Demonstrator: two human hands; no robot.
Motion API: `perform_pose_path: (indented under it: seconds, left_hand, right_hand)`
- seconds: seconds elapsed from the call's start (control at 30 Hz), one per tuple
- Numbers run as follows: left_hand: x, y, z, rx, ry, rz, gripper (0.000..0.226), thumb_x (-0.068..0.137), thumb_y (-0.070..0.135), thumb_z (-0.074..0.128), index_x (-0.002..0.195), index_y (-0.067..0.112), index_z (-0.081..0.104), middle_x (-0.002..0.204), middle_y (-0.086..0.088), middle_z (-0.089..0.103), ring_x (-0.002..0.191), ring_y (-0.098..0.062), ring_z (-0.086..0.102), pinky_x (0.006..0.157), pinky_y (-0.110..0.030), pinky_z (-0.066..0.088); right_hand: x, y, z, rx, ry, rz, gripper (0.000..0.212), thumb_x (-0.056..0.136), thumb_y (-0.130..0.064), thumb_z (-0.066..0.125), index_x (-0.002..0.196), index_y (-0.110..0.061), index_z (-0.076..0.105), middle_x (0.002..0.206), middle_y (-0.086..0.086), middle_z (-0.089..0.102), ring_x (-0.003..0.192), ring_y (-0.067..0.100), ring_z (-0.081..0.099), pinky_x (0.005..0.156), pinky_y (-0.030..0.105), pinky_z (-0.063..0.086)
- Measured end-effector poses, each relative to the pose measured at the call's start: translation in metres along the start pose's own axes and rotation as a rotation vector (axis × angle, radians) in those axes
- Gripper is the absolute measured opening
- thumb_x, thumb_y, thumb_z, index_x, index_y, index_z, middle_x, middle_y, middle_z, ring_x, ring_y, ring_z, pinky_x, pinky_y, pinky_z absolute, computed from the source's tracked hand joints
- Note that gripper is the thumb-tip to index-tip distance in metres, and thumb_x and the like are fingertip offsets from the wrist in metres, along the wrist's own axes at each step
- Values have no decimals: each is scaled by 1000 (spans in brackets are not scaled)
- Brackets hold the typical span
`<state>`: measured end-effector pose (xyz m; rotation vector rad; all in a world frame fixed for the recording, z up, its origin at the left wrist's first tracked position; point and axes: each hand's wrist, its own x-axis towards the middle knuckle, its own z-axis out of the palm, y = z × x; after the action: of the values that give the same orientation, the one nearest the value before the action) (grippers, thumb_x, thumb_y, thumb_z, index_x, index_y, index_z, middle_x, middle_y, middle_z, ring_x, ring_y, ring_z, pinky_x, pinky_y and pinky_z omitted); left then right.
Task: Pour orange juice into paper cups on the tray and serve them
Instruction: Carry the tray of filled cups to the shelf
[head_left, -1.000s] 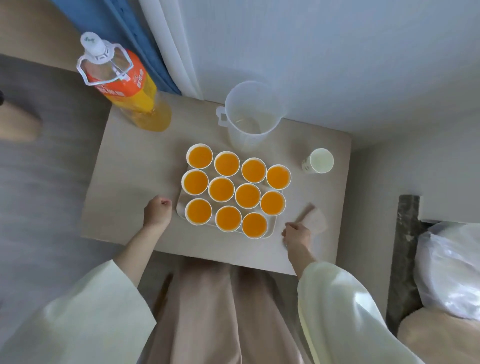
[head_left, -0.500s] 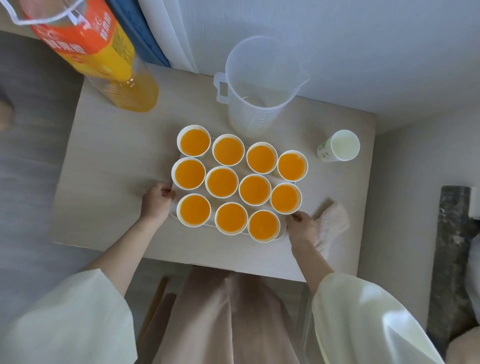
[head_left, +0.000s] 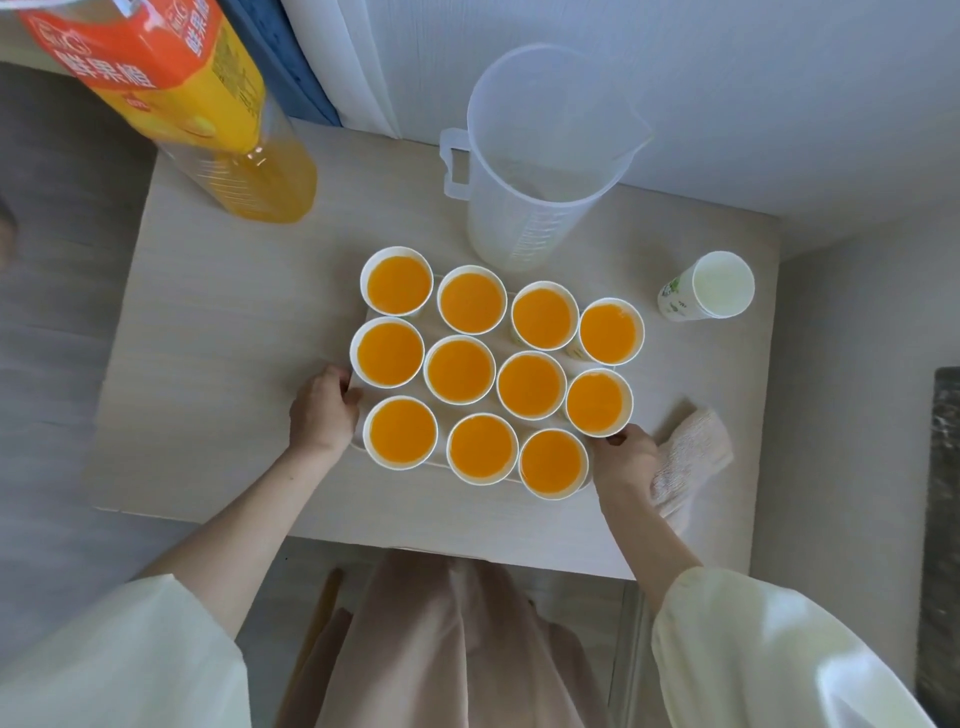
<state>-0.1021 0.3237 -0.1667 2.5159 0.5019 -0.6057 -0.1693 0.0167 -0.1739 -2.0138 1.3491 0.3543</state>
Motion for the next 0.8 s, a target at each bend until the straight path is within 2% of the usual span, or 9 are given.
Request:
perform_pose_path:
  seconds: [0.23, 0.4, 0.57, 0.8]
  left_hand:
    - [0, -2, -2, 45, -9, 20, 15, 94, 15, 56, 90, 1, 60, 91, -17, 65, 81, -32, 55, 67, -34, 38]
    - [0, -2, -4, 31, 9, 30, 14, 94, 15, 57, 89, 2, 61, 89, -16, 66, 77, -28, 51, 66, -33, 36]
    - [0, -4, -4, -12, 9, 16, 11, 93, 13, 57, 88, 4, 61, 87, -12, 63, 78, -28, 53, 67, -34, 38]
    - [-1, -6, -6, -50, -41, 35, 10, 94, 14, 57, 86, 8, 57, 82, -7, 61, 80, -29, 57, 67, -34, 40]
  right_hand:
    - [-3, 5, 4, -37, 82, -48, 13, 85, -18, 62, 78, -9, 57, 72, 3, 56, 70, 19, 51, 62, 28, 38]
    - [-2, 6, 5, -13, 77, -59, 27, 85, -16, 63, 62, -15, 49, 61, -2, 50, 67, 20, 50, 62, 29, 39]
    - [0, 8, 4, -33, 67, -90, 14, 85, -17, 64, 76, -9, 58, 70, 2, 56, 70, 19, 52, 65, 30, 44]
    - [1, 12, 3, 6, 38, -137, 17, 86, -14, 65, 76, -2, 58, 68, 8, 58, 66, 20, 50, 61, 31, 42]
